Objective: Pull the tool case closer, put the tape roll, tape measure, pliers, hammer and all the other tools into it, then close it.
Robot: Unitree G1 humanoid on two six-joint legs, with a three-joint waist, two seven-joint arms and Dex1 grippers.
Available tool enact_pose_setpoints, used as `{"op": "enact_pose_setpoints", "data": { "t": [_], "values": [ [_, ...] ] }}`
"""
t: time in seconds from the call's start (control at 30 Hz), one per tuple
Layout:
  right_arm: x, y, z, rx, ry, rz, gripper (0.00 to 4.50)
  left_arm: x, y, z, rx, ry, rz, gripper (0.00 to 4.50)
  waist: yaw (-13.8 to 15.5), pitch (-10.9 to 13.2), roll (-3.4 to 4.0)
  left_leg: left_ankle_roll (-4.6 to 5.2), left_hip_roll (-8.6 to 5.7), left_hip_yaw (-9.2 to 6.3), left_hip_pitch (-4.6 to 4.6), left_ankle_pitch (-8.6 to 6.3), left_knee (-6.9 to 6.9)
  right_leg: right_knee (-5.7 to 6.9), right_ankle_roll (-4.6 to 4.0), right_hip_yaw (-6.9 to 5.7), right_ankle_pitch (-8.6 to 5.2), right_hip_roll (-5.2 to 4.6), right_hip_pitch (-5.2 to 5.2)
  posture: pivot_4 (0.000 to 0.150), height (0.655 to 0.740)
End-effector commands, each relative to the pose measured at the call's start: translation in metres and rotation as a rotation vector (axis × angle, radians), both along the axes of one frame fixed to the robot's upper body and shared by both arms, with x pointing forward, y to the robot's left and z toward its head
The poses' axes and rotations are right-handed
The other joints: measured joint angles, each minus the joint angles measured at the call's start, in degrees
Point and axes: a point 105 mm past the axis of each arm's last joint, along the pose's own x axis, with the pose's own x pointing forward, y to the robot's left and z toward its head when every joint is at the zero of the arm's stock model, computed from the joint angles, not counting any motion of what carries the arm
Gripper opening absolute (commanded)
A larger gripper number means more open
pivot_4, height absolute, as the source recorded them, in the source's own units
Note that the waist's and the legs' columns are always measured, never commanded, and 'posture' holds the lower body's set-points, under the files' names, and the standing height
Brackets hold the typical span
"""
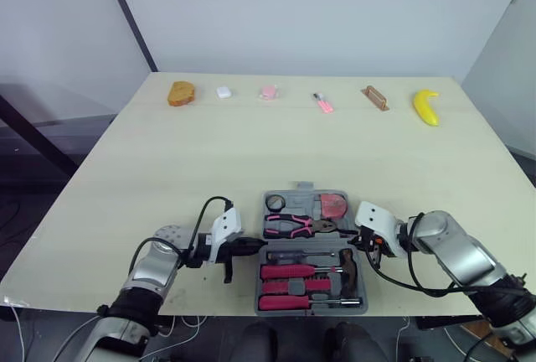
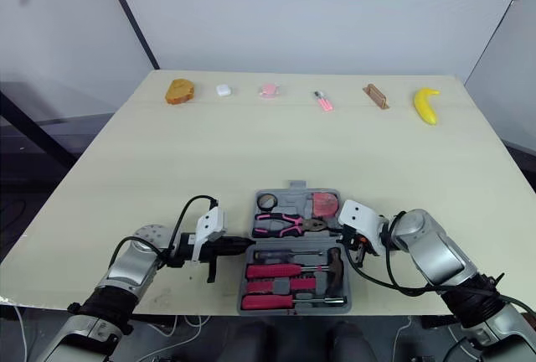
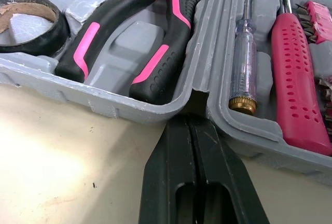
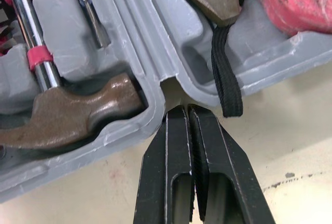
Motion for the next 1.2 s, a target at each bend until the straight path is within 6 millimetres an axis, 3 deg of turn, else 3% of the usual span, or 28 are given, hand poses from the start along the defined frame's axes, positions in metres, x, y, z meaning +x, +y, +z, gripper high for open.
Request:
{"op": "enact_pose_setpoints", "data": {
  "t": [0.03,1.2],
  "values": [
    [-0.006,0.002,0.005,0.019,0.0,0.017,0.11,-0.005,-0.009,-0.005,0.002,0.019,-0.04,0.0,0.0,0.0,0.0,0.0,0.0,0.0,0.0,0.0,0.0,0.0,0.0,0.0,0.0,0.0,0.0,0.15,0.74],
    [-0.003,0.001,0.006,0.032,-0.021,-0.011,0.11,-0.004,-0.024,-0.001,-0.026,0.011,-0.078,0.0,0.2,0.0,0.0,0.0,-0.03,0.0,0.0,0.0,0.02,0.0,0.01,-0.01,0.0,-0.01,0.01,0.15,0.74]
  ]
}}
